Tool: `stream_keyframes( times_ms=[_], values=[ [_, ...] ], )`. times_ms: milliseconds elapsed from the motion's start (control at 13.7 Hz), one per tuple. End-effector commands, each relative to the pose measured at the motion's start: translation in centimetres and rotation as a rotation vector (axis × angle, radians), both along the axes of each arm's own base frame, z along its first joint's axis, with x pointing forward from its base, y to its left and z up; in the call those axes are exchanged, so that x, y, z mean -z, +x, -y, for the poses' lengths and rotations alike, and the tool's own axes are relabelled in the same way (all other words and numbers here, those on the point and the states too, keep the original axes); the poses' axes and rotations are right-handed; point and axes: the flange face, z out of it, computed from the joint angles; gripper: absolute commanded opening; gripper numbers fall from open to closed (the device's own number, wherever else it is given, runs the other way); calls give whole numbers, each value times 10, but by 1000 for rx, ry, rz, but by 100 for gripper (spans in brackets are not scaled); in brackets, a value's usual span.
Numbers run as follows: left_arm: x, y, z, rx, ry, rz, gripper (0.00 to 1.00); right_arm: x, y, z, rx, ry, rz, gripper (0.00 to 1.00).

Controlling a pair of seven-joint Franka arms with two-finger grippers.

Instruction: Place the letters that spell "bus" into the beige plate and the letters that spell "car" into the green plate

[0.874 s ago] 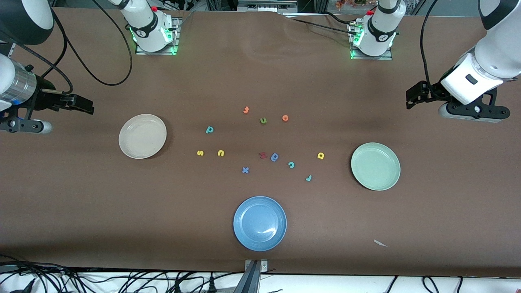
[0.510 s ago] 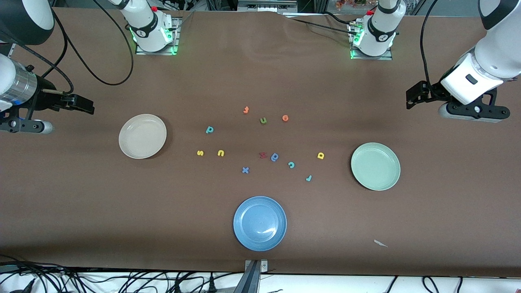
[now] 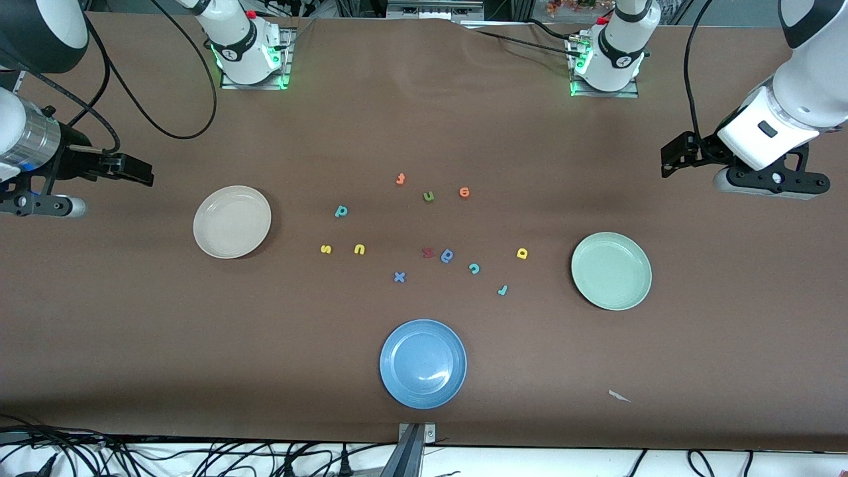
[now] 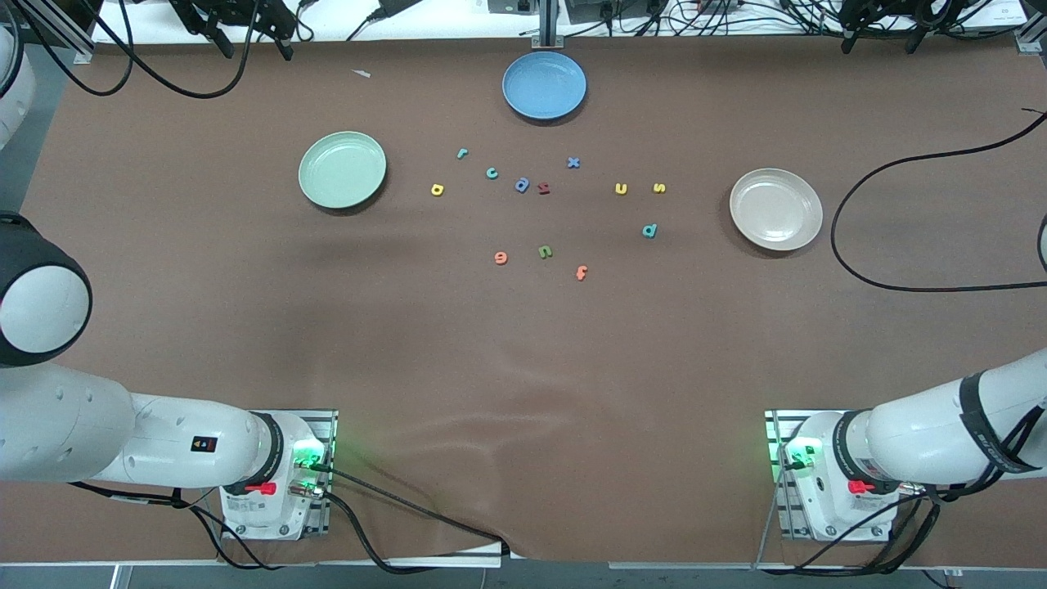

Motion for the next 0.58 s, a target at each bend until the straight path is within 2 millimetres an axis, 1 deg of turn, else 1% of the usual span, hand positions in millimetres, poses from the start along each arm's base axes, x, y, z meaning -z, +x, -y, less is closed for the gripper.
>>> stream_keyframes(
  times_ms=[0, 510],
  values=[
    [-5, 2, -1, 3, 22, -2, 100, -4, 1, -1, -3, 4, -5, 100],
    [-5, 2, -1, 3, 22, -2, 100, -4, 1, -1, 1, 3, -6, 100]
  ],
)
